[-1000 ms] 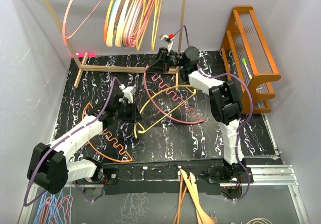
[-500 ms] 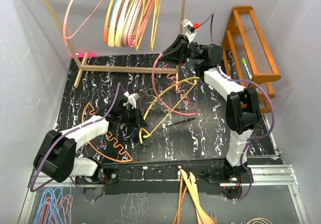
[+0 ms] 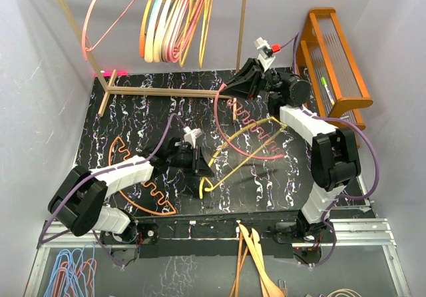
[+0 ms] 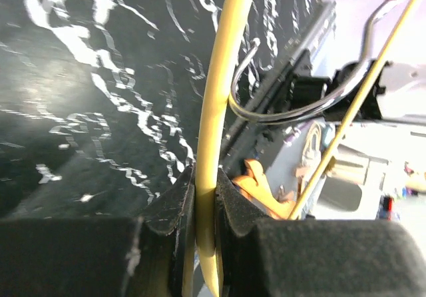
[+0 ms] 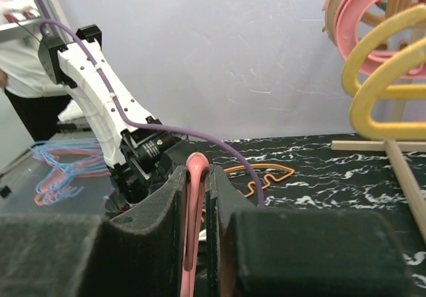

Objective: Organize the hangers
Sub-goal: Adjust the hanger at the center of the board.

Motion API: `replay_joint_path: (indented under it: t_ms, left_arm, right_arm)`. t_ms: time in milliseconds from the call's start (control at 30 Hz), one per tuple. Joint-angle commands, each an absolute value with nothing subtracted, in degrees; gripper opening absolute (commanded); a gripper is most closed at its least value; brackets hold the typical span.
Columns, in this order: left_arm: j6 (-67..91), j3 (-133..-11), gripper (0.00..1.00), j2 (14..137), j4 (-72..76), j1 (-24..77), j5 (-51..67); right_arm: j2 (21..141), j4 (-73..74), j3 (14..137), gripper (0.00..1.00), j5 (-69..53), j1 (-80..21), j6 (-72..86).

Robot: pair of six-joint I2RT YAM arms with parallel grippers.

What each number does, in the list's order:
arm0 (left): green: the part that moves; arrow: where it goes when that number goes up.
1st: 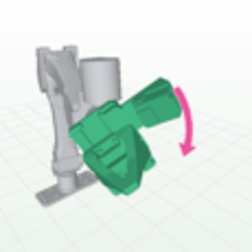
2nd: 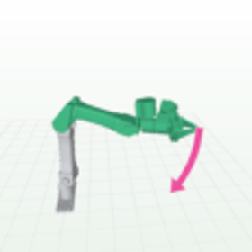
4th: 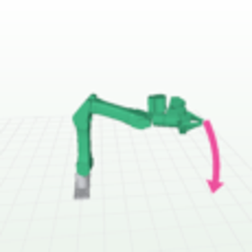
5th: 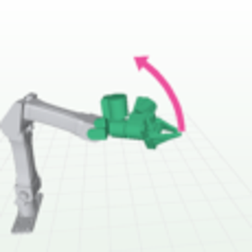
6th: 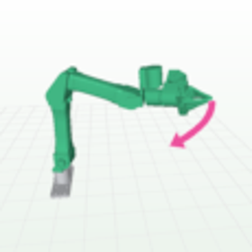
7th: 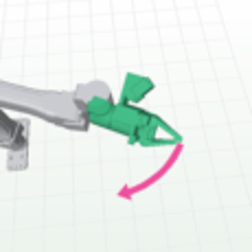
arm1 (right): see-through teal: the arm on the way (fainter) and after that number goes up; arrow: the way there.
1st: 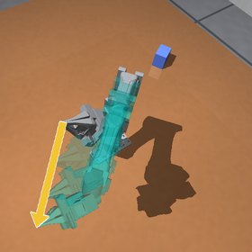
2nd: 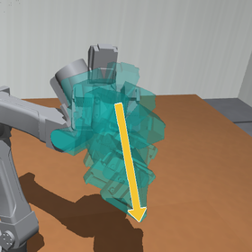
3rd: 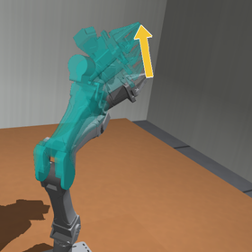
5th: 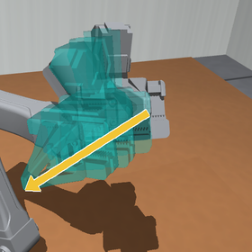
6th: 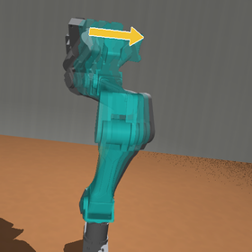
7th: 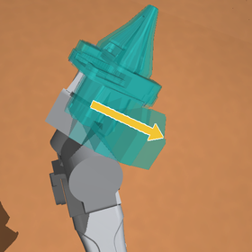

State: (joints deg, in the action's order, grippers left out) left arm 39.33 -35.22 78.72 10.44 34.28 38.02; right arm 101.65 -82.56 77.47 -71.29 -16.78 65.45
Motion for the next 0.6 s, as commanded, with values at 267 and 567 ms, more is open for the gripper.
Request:
replay_joint_path:
  t_ms: [267,567]
  left_arm:
    - [36.65,-40.00,0.00,71.36,2.35,42.54,39.38]
    - [37.09,-38.42,0.00,75.34,1.64,42.55,31.05]
  right_arm:
    - [98.83,-97.99,72.16,0.12,-71.17,-14.14,65.42]
    - [95.94,-100.37,72.98,0.08,-66.55,-14.19,69.50]
